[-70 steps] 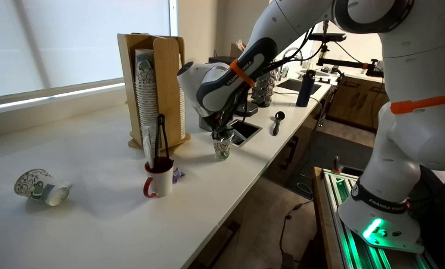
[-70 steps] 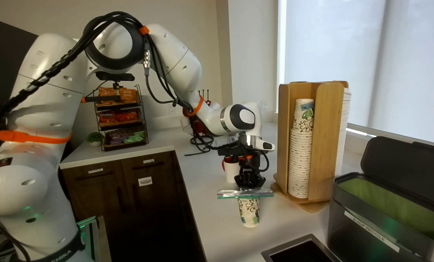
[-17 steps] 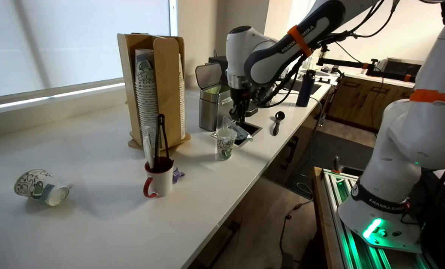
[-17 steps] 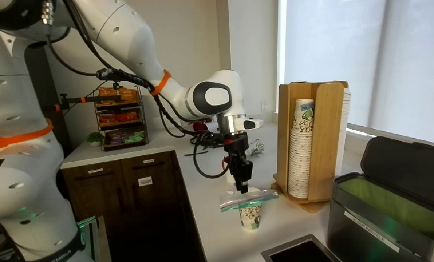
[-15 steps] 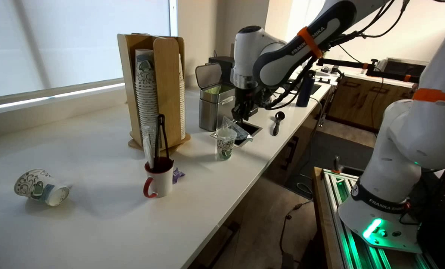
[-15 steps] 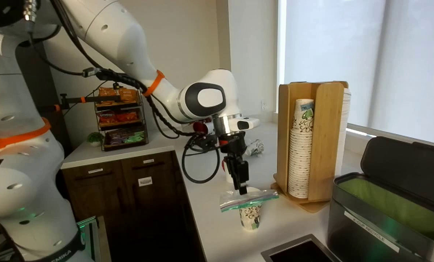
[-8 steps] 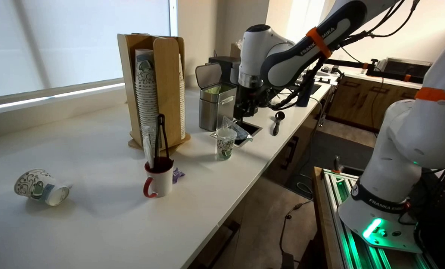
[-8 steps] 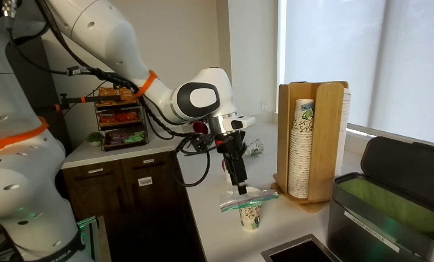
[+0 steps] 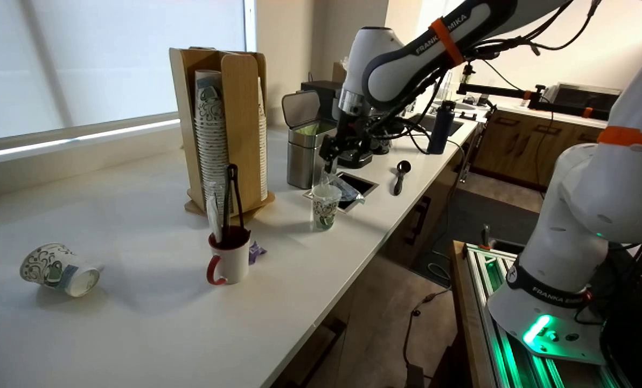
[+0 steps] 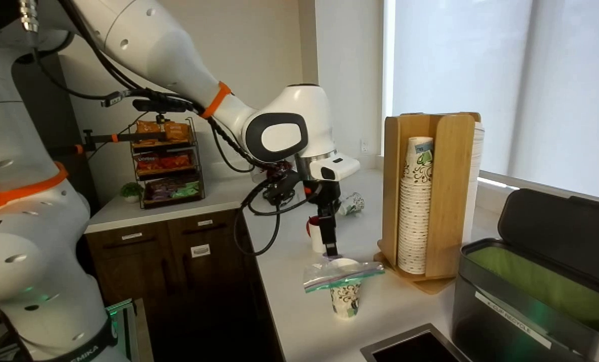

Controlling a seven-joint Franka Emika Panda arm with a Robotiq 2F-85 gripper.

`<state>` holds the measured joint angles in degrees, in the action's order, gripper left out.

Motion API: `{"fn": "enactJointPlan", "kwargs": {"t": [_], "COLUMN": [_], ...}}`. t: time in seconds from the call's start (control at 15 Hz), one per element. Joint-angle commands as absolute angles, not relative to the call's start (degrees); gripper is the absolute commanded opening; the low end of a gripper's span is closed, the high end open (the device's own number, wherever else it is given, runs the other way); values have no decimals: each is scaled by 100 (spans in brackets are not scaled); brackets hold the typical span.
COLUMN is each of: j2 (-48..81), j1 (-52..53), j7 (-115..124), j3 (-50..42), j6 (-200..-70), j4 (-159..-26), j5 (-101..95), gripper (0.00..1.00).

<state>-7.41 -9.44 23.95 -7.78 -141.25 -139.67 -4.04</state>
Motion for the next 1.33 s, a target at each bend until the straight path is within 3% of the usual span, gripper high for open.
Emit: {"fn": "enactJointPlan", "kwargs": {"t": [0.0, 0.33, 0.53, 0.87, 1.07, 1.2, 1.27], "j2": [-503, -266, -48, 308, 436, 499, 505], "j1": [-1001, -1168, -1213, -1148, -1115, -1088, -1070], "j7": [2454, 2533, 2540, 2483, 2481, 2476, 2490], "j3": [-862, -1044, -1108, -1110, -1108, -1096, -1091], "j6": [-14076, -14011, -13943, -14014, -14023, -14032, -14045], "j4": [-13911, -13850, -13694, -13408, -13263, -13178, -13159], "j5": [322, 475, 442, 519, 508, 501, 478], "gripper": [100, 100, 69, 35, 3, 0, 6]}}
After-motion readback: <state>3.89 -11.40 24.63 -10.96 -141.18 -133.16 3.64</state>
